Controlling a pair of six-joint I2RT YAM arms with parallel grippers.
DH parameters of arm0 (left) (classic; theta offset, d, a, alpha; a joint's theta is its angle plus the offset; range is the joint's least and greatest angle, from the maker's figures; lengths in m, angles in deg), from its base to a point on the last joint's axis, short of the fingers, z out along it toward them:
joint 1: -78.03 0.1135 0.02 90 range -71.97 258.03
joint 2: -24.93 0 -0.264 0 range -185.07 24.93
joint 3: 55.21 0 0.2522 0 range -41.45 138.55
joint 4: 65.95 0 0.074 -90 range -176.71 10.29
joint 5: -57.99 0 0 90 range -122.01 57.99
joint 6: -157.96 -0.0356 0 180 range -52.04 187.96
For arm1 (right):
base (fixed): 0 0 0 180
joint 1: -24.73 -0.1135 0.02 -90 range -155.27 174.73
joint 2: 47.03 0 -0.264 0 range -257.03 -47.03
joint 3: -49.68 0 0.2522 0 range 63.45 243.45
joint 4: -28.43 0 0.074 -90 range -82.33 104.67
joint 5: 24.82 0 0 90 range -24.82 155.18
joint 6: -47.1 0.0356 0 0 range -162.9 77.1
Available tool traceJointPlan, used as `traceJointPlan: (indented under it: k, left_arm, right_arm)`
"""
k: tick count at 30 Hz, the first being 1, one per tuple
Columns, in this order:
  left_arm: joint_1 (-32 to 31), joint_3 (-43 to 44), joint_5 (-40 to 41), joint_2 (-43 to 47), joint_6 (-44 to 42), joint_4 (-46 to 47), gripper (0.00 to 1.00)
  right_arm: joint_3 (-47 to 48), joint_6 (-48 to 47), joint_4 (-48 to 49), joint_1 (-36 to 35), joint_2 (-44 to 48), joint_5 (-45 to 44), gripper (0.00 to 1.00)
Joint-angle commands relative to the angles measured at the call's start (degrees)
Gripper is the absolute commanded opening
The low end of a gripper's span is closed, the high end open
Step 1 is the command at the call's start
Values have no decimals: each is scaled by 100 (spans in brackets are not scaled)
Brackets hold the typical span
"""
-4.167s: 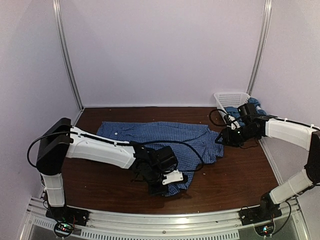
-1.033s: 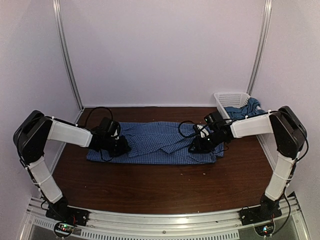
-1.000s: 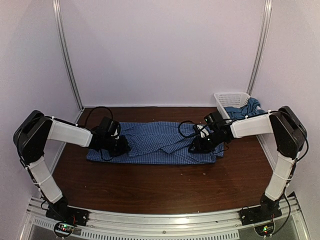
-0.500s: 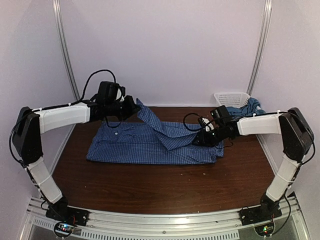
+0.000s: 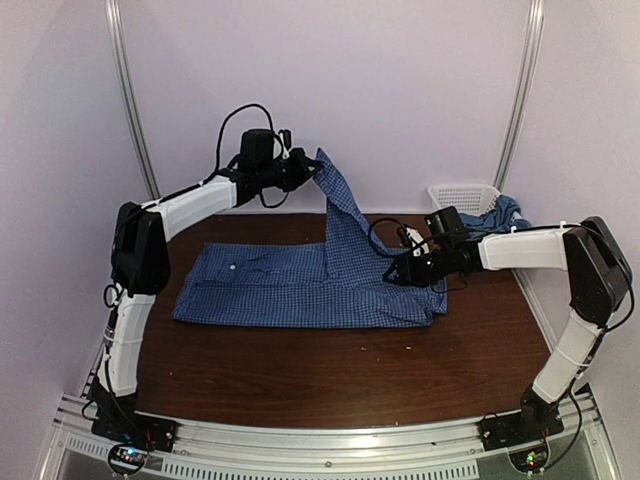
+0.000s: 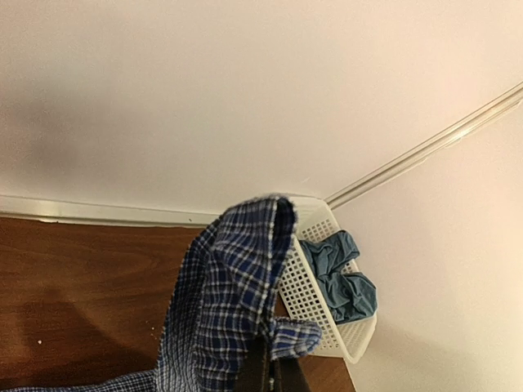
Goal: Fold and stack the mixed laundry pile
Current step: Adjust the rectangle-folded shirt at the center of the board.
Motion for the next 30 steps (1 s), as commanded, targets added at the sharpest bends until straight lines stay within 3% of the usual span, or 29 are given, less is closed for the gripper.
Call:
traceJointPlan:
  k: [1, 6, 14, 18, 24, 30]
  left_arm:
    - [28, 346, -337, -316, 331, 357, 0]
    - [3, -633, -399, 96, 847, 549, 0]
    - [16, -3622, -592, 1622, 1684, 1345, 0]
    - [73, -4214, -1034, 2148, 1329, 1006, 0]
    - [201, -4559, -1425, 2638, -255, -248, 0]
    - [657, -5352, -1665, 3030, -1027, -747, 0]
  right_arm:
    - [75, 21, 233, -9, -73, 55, 40]
    - [123, 34, 234, 5, -109, 20, 39]
    - [-35, -25, 116, 64, 102, -31, 39]
    - [-195, -41, 80, 76, 239, -85, 39]
    - [-429, -25, 36, 78, 313, -163, 39]
    - [-538, -79, -94, 117, 493, -260, 39]
